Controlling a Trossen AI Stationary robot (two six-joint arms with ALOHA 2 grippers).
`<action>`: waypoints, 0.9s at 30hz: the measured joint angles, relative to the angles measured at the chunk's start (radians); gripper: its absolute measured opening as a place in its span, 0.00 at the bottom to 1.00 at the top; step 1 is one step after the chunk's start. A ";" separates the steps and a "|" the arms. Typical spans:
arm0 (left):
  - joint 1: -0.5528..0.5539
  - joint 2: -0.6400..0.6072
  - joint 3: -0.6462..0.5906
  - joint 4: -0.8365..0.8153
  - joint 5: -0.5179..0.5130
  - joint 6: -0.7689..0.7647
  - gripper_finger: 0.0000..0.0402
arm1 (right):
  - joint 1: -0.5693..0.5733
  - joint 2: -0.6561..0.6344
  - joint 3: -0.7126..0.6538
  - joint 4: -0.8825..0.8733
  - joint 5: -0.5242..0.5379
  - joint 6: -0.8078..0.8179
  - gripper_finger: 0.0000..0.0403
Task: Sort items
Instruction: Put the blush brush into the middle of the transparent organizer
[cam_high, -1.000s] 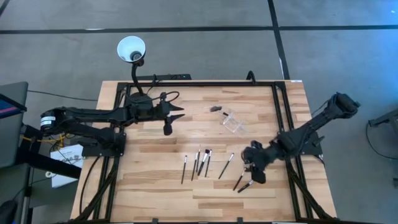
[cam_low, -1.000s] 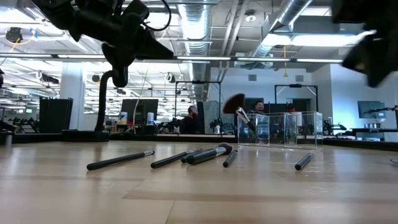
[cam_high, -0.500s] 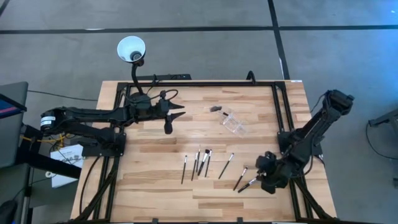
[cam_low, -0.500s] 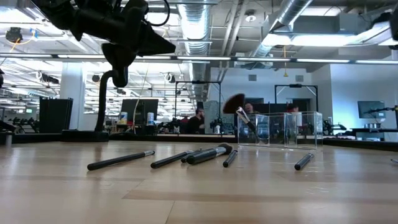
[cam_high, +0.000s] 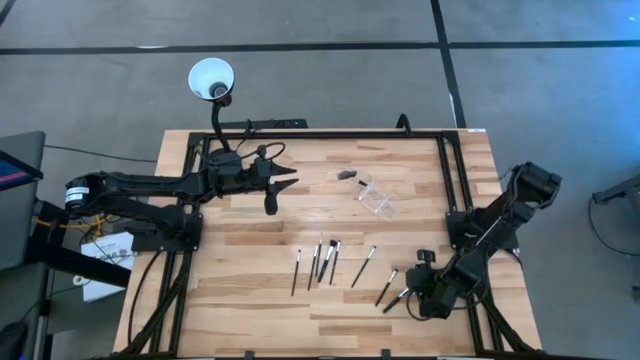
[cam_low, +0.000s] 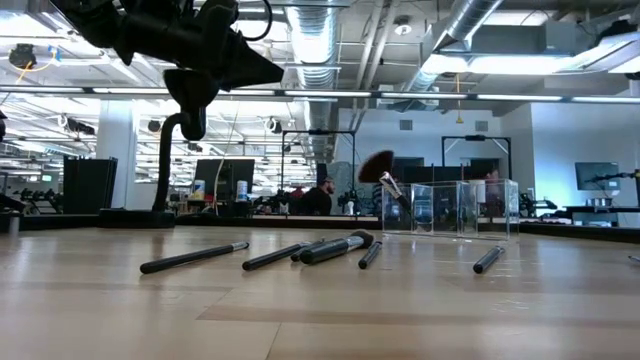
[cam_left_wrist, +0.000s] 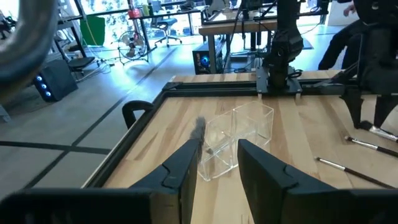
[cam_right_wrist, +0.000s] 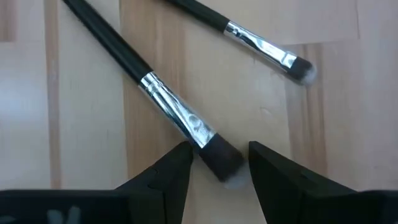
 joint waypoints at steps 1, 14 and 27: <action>0.000 0.000 0.000 0.003 0.000 0.000 0.28 | 0.000 0.006 0.002 0.000 0.003 0.000 0.38; 0.000 0.000 0.000 0.057 0.000 0.000 0.28 | -0.015 -0.001 -0.004 0.054 0.079 -0.135 0.34; 0.000 0.000 0.000 0.063 0.000 0.000 0.28 | -0.034 0.011 -0.002 0.103 0.061 -0.214 0.02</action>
